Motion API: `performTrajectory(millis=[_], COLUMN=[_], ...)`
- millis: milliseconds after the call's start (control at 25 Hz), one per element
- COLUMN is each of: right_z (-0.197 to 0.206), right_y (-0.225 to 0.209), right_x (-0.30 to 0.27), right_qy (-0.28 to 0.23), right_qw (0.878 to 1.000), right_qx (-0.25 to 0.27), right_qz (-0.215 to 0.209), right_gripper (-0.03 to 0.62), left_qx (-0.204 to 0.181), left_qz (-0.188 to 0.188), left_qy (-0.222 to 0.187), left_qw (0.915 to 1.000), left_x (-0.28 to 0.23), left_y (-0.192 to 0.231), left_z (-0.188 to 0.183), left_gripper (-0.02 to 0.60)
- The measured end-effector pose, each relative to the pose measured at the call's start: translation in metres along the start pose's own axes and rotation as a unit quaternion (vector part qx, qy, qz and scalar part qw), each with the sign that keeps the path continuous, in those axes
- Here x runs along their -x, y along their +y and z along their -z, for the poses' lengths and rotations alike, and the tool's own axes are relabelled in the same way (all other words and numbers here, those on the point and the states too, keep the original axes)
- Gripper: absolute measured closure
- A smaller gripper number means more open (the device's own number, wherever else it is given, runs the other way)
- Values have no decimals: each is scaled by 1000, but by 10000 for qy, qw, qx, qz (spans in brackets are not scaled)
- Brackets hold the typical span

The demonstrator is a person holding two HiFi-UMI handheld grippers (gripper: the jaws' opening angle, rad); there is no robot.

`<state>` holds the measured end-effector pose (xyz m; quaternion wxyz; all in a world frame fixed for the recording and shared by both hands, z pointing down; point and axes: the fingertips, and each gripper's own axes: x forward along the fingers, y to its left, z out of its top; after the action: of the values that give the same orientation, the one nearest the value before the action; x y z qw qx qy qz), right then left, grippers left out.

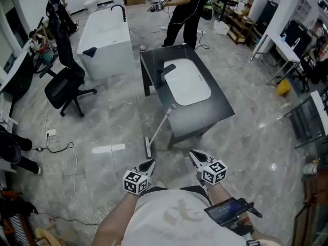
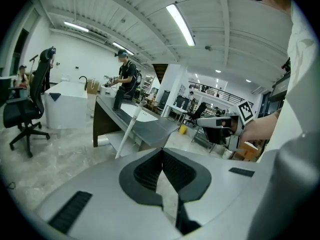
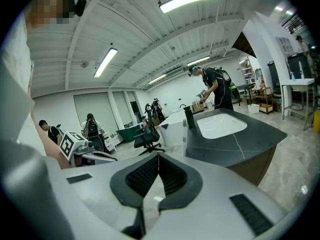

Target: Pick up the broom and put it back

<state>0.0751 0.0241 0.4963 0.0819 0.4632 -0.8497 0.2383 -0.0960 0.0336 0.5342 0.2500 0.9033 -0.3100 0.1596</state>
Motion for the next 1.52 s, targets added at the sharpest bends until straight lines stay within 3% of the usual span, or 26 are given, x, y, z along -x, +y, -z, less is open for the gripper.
performTrajectory(millis=[720, 1520], right_z=[-8, -23], right_y=[-17, -74], right_x=[-45, -81], right_qy=[299, 606], right_qw=[9985, 9960], right_qx=[112, 13], right_qz=[-455, -656], right_gripper=[576, 576], left_qx=[166, 308], left_qz=[-555, -474], left_qy=[-15, 248], left_qw=[9983, 9981], left_x=[-2, -90], left_y=[29, 54], left_z=[2, -16], left_gripper=[571, 571])
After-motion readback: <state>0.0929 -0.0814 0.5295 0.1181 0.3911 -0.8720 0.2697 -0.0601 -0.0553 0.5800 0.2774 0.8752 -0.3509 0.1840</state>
